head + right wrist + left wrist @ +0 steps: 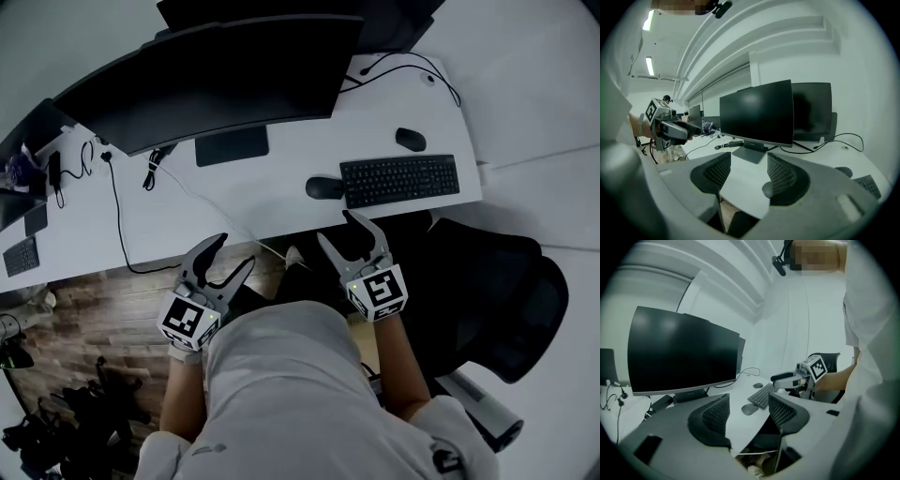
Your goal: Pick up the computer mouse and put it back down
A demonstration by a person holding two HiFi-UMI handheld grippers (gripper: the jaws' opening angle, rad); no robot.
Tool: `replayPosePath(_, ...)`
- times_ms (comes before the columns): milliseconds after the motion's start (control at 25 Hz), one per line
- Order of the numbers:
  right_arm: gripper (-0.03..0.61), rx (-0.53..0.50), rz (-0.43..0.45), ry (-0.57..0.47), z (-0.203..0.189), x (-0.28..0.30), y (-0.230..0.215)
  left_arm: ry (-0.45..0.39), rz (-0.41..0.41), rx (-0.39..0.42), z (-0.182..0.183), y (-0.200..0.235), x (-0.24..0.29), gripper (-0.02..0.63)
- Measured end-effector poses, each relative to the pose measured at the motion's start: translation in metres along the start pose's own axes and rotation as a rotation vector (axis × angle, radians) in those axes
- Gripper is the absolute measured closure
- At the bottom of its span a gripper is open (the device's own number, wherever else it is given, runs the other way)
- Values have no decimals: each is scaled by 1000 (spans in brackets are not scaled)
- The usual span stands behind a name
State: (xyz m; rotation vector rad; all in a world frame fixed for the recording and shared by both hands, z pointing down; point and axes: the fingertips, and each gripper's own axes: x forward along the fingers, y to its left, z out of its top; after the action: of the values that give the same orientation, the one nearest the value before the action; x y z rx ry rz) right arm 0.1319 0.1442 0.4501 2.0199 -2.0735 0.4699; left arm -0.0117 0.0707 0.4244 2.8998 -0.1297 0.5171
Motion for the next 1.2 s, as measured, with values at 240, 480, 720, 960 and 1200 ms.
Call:
replayPosePath(240, 353, -45, 86, 96, -20, 27, -40, 39, 66, -26, -3, 5, 32, 374)
replayPosePath(480, 353, -109, 162, 209, -39, 54, -53, 68, 115, -45, -7, 13, 48, 374)
replayPosePath(720, 353, -114, 198, 313, -67, 74, -62, 93, 142, -73, -9, 21, 55, 374)
replayPosePath(960, 333, -205, 208, 441, -96, 97, -75, 116, 148, -102, -23, 31, 54, 374)
replayPosePath(1200, 311, -295, 246, 607, -127, 118, -83, 128, 159, -130, -29, 49, 51, 374)
